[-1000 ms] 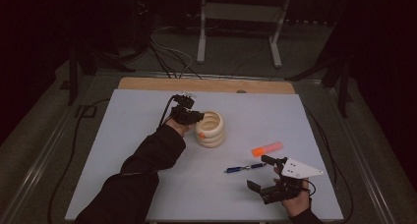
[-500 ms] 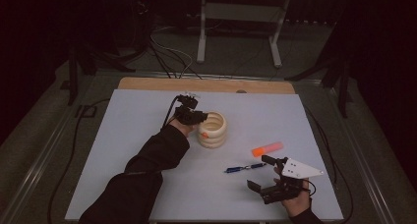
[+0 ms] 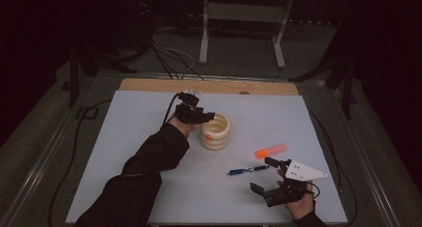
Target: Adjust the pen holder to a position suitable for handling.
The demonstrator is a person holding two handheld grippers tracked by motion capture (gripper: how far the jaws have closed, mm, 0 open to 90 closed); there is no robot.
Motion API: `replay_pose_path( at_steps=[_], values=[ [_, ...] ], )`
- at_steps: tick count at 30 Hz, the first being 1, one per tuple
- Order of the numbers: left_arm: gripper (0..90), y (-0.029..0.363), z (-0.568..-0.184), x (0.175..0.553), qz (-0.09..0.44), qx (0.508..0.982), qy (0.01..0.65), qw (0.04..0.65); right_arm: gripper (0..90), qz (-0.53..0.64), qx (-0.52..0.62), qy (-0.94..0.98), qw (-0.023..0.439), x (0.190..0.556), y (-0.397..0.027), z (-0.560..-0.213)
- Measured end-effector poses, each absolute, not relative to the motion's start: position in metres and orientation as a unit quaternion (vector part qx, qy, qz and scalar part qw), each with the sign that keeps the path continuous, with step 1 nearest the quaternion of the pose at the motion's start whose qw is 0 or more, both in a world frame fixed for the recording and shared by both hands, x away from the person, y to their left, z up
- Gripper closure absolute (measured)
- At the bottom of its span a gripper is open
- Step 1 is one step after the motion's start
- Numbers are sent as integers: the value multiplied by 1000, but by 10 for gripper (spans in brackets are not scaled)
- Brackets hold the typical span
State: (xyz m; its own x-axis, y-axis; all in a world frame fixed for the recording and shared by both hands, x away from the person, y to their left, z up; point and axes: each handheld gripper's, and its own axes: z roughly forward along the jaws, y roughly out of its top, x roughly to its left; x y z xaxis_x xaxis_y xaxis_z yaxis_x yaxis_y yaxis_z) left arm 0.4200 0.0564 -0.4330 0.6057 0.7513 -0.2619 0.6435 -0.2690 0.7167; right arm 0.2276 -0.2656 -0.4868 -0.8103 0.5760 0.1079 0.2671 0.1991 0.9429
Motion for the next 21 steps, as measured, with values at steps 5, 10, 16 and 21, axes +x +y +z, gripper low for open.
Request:
replay_pose_path(
  at_steps=[5,10,16,21],
  values=[
    [353,58,-425,415,65,791,433,427,0,569,277,762,136,228,-266,-487],
    [248,60,-419,411,65,793,418,438,0,569,276,763,136,228,-266,-487],
    [146,63,-415,408,45,793,397,460,0,569,276,762,135,228,-265,-487],
    [21,62,-414,406,24,804,366,467,0,569,278,762,137,228,-266,-487]
  ],
)
